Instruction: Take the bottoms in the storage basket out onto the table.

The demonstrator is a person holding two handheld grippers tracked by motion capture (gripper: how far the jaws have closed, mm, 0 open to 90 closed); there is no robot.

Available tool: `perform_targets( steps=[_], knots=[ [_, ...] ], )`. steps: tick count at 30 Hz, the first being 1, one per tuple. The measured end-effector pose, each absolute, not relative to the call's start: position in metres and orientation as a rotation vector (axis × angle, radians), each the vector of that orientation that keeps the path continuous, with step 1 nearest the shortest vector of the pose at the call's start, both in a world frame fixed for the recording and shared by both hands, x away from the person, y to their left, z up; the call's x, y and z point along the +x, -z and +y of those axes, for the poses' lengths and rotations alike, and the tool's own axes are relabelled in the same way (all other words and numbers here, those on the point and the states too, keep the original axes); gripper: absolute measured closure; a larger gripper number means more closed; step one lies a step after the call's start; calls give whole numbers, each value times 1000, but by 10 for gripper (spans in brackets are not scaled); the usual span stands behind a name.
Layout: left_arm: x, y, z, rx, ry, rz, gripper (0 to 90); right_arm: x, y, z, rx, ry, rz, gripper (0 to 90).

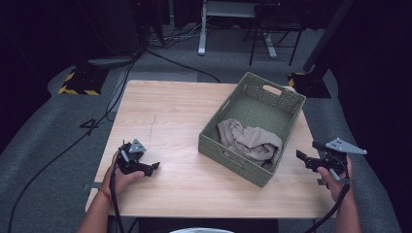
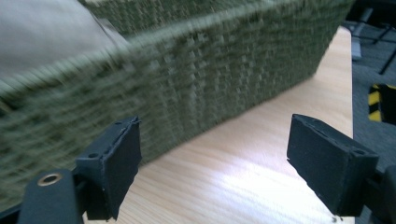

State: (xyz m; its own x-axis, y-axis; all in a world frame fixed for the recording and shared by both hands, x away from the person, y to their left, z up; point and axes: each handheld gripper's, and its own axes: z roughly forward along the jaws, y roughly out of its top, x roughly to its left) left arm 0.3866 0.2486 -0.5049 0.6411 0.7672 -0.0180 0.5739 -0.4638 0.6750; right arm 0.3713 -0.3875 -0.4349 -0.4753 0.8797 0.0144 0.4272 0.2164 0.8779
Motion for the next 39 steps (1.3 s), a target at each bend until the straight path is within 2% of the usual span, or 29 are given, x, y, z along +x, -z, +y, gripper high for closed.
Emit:
perform_targets(
  steps=[11,15,23,39],
  knots=[
    [386,505,249,2203,-382,1041,73,367,383,-358,1002,-1256,2070,174],
    [386,505,249,2203,-382,1040,73,369,375,-346,957,-1270,2106,170],
    [386,505,249,2202,-382,1040,73,379,368,-310,849,-1218,2227,163],
    [386,505,249,2203,-382,1040,73,421,372,-242,760,-943,2527,158]
  ],
)
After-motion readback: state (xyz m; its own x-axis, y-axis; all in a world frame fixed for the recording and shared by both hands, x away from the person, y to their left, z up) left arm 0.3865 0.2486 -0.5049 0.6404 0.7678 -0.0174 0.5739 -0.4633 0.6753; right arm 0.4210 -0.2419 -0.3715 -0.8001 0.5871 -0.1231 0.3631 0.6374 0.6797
